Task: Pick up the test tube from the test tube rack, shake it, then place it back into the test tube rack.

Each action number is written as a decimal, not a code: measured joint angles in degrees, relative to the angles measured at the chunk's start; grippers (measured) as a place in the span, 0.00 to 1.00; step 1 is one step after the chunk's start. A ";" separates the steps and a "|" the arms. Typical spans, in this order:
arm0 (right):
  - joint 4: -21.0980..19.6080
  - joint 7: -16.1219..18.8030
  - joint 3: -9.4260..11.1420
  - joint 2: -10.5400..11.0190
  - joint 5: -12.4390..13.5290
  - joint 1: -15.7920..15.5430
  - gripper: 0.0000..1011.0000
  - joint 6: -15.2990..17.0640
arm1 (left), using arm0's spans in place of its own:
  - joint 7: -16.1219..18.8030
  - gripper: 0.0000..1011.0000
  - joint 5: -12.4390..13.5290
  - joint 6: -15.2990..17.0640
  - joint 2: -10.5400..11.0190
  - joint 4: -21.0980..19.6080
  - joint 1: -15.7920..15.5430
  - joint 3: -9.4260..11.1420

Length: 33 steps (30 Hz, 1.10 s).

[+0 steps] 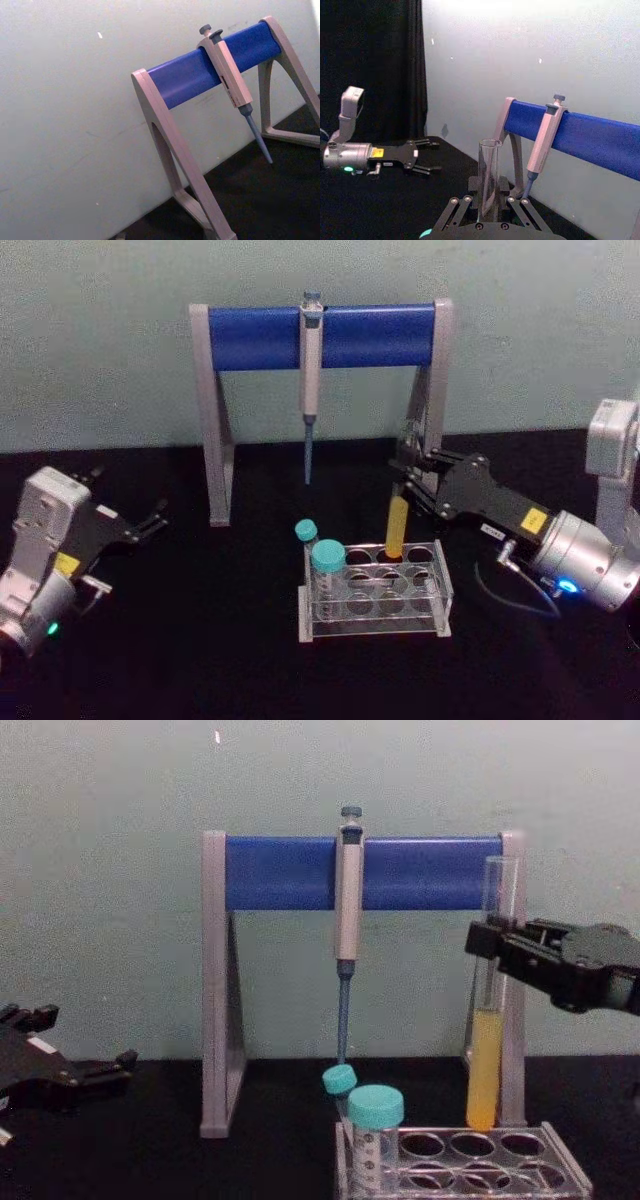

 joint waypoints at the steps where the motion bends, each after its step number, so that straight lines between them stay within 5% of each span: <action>1: 0.40 -0.28 -0.13 -0.39 -0.46 0.21 0.23 -0.16 | 0.00 0.99 0.00 0.01 0.00 0.00 0.00 0.00; 16: 4.14 -1.99 -0.83 -3.09 -4.46 1.78 0.23 -0.60 | 0.00 0.99 0.00 0.00 0.00 0.00 0.00 0.00; 33: 6.02 -1.32 -1.21 -3.94 -5.64 2.34 0.23 0.29 | 0.00 0.99 0.00 0.00 0.00 0.00 0.00 0.00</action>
